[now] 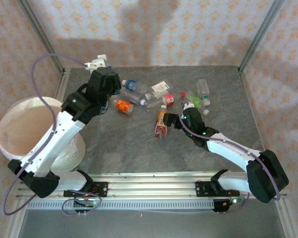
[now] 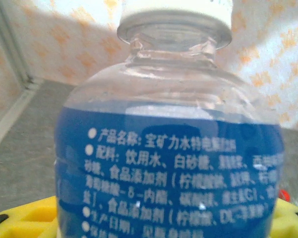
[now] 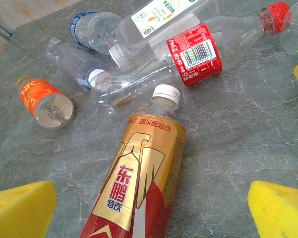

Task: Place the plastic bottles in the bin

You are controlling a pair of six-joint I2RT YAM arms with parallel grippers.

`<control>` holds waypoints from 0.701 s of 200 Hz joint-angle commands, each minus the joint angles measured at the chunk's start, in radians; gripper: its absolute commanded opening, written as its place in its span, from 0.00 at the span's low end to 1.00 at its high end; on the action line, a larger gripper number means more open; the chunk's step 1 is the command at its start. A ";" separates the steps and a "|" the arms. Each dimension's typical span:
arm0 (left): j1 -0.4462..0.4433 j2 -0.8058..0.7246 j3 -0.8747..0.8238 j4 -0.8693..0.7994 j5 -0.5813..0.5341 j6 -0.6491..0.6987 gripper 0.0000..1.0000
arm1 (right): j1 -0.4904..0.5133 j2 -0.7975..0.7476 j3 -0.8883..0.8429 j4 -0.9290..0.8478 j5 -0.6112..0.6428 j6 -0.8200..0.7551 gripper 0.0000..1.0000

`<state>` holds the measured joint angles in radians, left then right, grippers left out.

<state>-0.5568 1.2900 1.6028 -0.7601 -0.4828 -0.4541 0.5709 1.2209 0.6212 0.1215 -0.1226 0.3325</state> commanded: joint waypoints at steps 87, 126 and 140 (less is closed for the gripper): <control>0.324 -0.150 -0.007 -0.012 -0.368 0.026 0.42 | 0.006 0.047 0.052 0.026 0.006 -0.012 0.99; 0.540 -0.226 -0.066 -0.044 -0.347 -0.140 0.42 | 0.006 0.056 0.064 0.016 0.000 -0.047 0.99; 0.621 -0.255 -0.122 -0.042 -0.271 -0.198 0.42 | 0.007 0.061 0.065 0.017 -0.003 -0.040 0.99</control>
<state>-0.0368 1.0760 1.5536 -0.7948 -0.7959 -0.5014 0.5709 1.2728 0.6533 0.1211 -0.1276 0.3107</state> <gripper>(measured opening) 0.579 0.993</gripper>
